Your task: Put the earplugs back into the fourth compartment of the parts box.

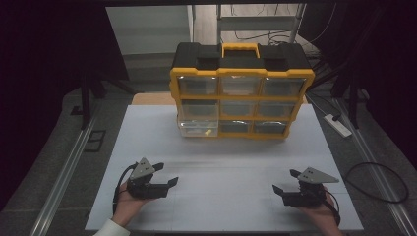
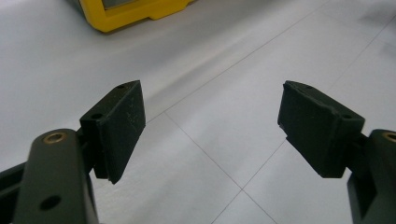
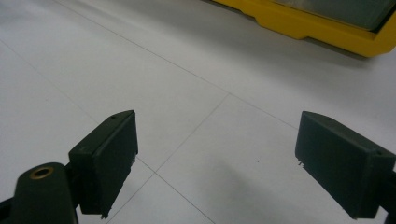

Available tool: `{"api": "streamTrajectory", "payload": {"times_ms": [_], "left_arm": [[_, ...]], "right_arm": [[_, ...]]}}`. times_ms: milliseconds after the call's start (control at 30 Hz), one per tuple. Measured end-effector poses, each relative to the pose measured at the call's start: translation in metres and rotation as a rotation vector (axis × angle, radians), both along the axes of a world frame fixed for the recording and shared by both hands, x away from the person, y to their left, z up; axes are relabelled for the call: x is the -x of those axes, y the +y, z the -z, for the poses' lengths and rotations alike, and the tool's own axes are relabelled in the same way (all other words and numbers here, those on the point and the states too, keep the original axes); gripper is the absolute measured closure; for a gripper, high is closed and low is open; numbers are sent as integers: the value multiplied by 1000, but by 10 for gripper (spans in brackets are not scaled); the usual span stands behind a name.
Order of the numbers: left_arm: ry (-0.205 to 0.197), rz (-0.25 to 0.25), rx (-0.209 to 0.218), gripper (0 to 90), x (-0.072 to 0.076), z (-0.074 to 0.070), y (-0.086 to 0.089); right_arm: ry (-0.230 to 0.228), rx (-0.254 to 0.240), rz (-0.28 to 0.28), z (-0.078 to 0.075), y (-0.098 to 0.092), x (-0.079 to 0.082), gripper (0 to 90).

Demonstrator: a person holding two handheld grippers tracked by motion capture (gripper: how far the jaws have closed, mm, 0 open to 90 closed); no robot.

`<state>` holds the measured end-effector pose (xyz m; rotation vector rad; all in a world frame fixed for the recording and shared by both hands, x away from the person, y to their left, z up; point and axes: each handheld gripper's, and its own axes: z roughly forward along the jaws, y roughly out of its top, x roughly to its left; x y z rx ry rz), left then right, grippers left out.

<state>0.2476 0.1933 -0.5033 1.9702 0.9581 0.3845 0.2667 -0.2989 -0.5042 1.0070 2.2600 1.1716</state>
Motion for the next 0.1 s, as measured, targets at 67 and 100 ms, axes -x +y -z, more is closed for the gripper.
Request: {"api": "streamTrajectory", "payload": {"times_ms": [67,100], "left_arm": [[-3,2,-6,227,0,1,0],[-3,2,-6,227,0,1,0]], "right_arm": [[-1,-1,-1,0,0,0,139],[-1,-1,-1,0,0,0,139]]}}
